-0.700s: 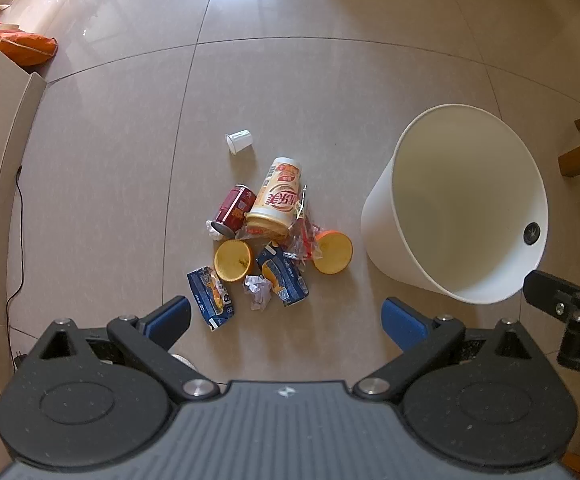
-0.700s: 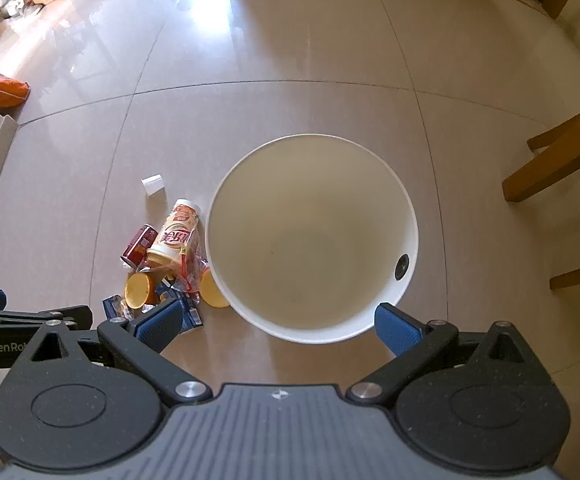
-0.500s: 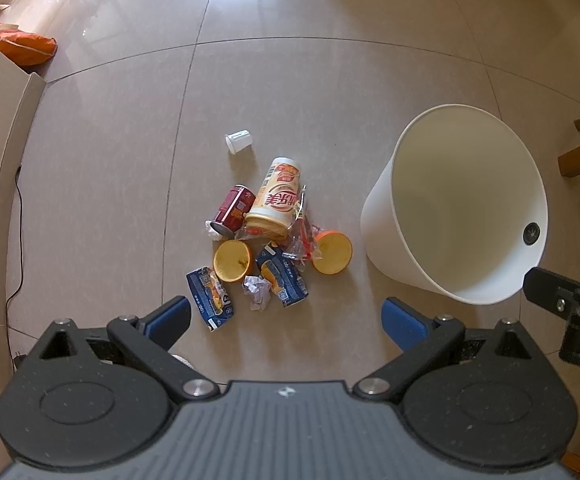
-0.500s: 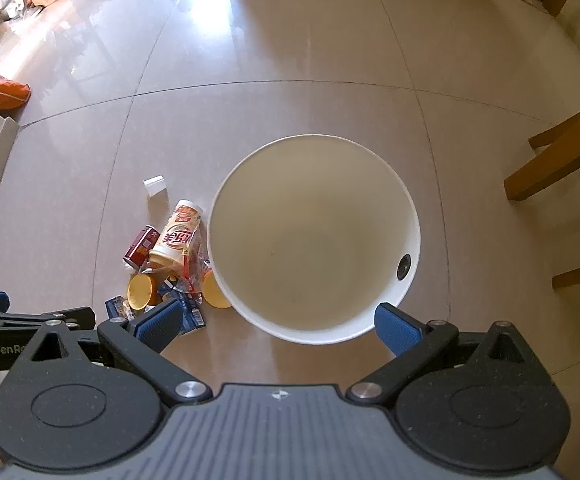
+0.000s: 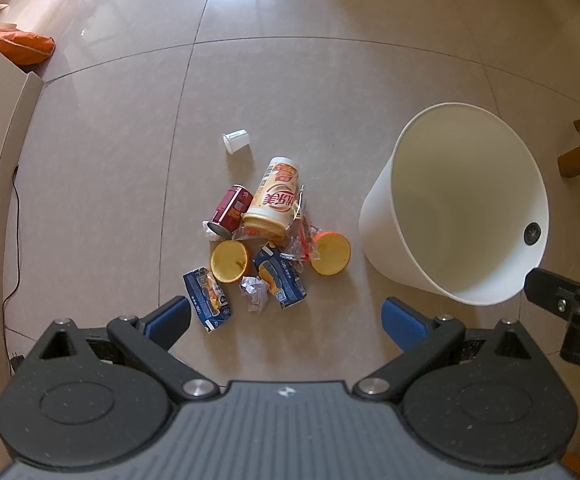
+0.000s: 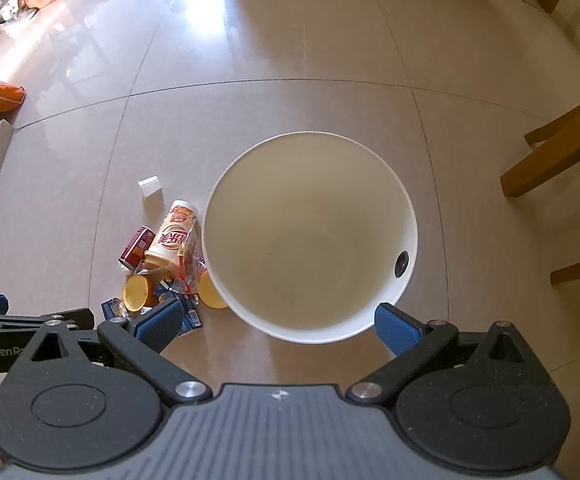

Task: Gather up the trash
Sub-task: 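Move the left tool toward the trash pile while the right tool approaches the white bin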

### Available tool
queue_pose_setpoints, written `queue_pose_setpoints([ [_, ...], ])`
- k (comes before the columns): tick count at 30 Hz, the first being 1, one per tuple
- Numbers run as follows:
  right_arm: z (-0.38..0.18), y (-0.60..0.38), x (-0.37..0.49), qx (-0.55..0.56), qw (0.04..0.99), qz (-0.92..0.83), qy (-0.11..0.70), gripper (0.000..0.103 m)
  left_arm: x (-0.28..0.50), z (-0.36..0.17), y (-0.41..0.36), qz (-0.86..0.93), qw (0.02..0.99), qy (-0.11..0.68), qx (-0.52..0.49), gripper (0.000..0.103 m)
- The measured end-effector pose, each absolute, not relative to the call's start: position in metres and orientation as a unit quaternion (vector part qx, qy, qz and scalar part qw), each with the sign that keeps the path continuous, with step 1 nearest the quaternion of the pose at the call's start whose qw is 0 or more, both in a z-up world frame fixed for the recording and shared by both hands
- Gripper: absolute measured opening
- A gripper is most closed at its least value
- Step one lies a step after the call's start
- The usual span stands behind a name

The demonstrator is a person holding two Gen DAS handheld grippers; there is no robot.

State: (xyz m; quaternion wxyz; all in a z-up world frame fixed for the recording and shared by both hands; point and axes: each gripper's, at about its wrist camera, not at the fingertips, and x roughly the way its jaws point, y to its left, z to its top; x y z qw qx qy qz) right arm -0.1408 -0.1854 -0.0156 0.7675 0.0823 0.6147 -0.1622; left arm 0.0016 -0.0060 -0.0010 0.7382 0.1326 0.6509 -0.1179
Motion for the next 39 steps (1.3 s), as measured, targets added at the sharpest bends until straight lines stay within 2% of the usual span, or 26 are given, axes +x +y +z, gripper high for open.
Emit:
queue_pose_setpoints([
  [39,-0.035,-0.191,-0.148,0.093,0.769,-0.175,0.608,0.103,0.0,-0.027,-0.008,-0.121,0.742,0.645,0.135,0.101],
])
